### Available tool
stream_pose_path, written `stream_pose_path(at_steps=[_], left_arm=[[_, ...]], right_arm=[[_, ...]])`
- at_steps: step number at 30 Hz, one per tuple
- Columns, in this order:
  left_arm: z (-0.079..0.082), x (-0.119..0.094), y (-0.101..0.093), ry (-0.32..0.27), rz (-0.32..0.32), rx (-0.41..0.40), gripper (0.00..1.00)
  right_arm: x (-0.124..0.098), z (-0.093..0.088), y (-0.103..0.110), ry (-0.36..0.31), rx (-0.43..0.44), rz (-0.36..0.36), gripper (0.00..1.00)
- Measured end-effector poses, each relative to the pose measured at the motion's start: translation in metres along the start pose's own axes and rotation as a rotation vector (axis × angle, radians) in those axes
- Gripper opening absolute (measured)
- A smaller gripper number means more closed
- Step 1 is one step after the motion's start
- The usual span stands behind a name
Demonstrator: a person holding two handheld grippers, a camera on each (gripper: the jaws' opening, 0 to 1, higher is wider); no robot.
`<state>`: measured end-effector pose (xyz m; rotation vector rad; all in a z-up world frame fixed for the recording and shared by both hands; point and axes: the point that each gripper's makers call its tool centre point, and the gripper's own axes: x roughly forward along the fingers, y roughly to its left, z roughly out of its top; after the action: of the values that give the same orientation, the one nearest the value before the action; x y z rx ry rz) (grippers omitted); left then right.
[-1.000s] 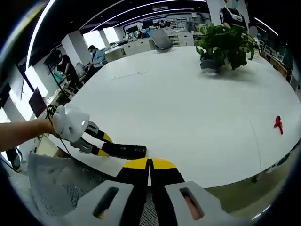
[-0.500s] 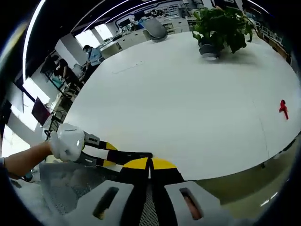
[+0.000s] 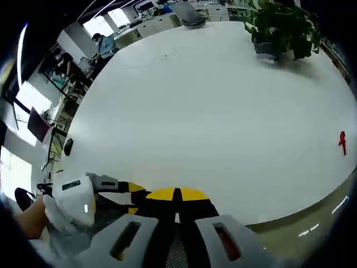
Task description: Press the specified remote control buttons in sequence, fully releasing each button before pressing the next.
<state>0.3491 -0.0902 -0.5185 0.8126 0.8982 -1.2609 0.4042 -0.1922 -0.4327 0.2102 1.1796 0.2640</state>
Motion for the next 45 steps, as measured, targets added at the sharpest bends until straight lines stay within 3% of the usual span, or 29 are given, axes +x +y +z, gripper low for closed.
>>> stream_pose_path(at_steps=[6, 9, 13, 16, 19, 23, 28, 33, 45], left_arm=[[0.001, 0.000, 0.000, -0.037, -0.011, 0.006, 0.24], [0.000, 0.000, 0.000, -0.056, -0.015, 0.005, 0.24], [0.001, -0.001, 0.000, -0.079, -0.024, 0.011, 0.24], [0.001, -0.001, 0.000, -0.092, -0.036, 0.014, 0.24], [0.001, -0.001, 0.001, -0.105, -0.045, 0.015, 0.24], [0.002, -0.001, 0.000, -0.103, -0.060, 0.036, 0.24], [0.002, -0.001, 0.001, -0.109, -0.073, 0.046, 0.24], [0.002, 0.000, 0.001, -0.101, -0.074, 0.049, 0.24], [0.002, -0.001, 0.000, -0.102, -0.064, 0.070, 0.24]], right_arm=[[0.030, -0.017, -0.012, 0.072, 0.065, -0.041, 0.00], [0.038, -0.024, -0.019, 0.068, 0.119, -0.050, 0.00], [0.042, -0.039, -0.029, 0.102, 0.093, -0.092, 0.00], [0.043, -0.047, -0.020, 0.127, 0.122, -0.027, 0.00], [0.044, -0.051, -0.028, 0.137, 0.126, -0.063, 0.00], [0.048, -0.067, -0.035, 0.226, 0.096, -0.109, 0.00], [0.049, -0.067, -0.032, 0.225, 0.127, -0.074, 0.00], [0.052, -0.074, -0.026, 0.265, 0.172, -0.045, 0.00], [0.051, -0.076, -0.026, 0.261, 0.165, -0.063, 0.00]])
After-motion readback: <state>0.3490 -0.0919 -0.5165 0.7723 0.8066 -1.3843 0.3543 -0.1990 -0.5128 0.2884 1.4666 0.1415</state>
